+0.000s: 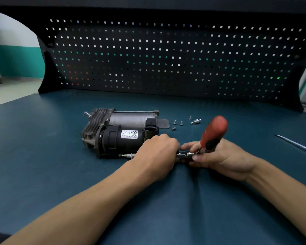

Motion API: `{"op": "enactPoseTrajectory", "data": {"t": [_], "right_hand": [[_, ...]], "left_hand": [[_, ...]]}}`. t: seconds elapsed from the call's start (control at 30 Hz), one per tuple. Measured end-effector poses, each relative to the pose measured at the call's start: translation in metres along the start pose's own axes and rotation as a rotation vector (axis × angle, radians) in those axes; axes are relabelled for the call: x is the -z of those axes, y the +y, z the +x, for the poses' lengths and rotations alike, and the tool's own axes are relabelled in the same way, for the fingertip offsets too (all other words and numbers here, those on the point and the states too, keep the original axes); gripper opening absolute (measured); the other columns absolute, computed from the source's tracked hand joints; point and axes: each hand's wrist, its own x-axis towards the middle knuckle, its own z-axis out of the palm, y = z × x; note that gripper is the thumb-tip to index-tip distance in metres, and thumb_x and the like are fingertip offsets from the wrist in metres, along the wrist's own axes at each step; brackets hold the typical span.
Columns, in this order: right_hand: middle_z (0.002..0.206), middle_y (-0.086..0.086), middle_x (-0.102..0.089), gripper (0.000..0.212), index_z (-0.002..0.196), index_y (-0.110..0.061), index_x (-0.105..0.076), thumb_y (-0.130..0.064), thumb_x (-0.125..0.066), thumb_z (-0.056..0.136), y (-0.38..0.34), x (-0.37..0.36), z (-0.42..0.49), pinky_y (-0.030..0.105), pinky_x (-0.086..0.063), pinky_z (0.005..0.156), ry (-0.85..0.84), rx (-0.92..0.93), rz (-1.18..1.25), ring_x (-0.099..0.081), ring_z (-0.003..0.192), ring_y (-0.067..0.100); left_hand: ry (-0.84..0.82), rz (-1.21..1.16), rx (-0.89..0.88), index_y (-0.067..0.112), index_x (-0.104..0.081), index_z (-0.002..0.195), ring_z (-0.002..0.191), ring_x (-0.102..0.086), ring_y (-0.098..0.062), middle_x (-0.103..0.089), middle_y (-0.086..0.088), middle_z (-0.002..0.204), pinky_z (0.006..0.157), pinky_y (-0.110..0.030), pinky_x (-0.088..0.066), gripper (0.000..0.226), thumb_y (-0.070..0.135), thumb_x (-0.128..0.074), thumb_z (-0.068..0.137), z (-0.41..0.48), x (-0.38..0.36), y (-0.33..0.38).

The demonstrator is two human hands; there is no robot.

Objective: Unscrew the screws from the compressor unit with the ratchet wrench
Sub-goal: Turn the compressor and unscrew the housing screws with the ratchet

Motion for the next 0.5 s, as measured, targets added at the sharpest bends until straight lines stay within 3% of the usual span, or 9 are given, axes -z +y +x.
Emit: {"op": "enactPoseTrajectory", "data": {"t": [0.13, 0.23, 0.37, 0.5], "right_hand": [[0.116, 0.010, -0.074, 0.026, 0.093, -0.009, -0.080, -0.008, -0.075, 0.068, 0.0005, 0.0002, 0.0015, 0.029, -0.060, 0.079, 0.003, -0.021, -0.008, -0.071, 0.102, 0.025], [0.116, 0.019, -0.072, 0.039, 0.113, -0.003, -0.069, -0.019, -0.070, 0.078, -0.0005, -0.0022, 0.0066, 0.030, -0.061, 0.075, 0.041, -0.080, 0.027, -0.072, 0.097, 0.036], [0.112, 0.021, -0.072, 0.045, 0.116, -0.004, -0.060, -0.031, -0.066, 0.081, -0.0038, -0.0056, 0.0088, 0.029, -0.060, 0.057, 0.106, -0.164, 0.108, -0.074, 0.084, 0.039], [0.098, 0.020, -0.074, 0.047, 0.110, -0.001, -0.060, -0.032, -0.069, 0.076, -0.0048, -0.0041, 0.0081, 0.027, -0.059, 0.053, 0.117, -0.192, 0.119, -0.075, 0.076, 0.033]], "left_hand": [[0.010, -0.033, 0.024, 0.019, -0.064, 0.100, 0.090, -0.058, -0.035, -0.059, -0.010, 0.096, 0.065, -0.037, -0.035, 0.014, 0.030, -0.064, 0.092, -0.0002, -0.0001, 0.0017], [0.015, -0.055, 0.037, 0.018, -0.064, 0.102, 0.094, -0.058, -0.036, -0.060, -0.011, 0.100, 0.068, -0.038, -0.039, 0.015, 0.028, -0.064, 0.092, 0.0000, 0.0002, 0.0021], [0.006, -0.071, 0.040, 0.018, -0.064, 0.103, 0.096, -0.058, -0.035, -0.061, -0.010, 0.102, 0.071, -0.040, -0.044, 0.016, 0.030, -0.064, 0.091, -0.0002, 0.0022, 0.0034], [0.015, -0.089, 0.050, 0.021, -0.062, 0.097, 0.095, -0.057, -0.034, -0.061, -0.009, 0.101, 0.068, -0.036, -0.038, 0.012, 0.029, -0.065, 0.089, -0.0003, 0.0078, 0.0041]]}}
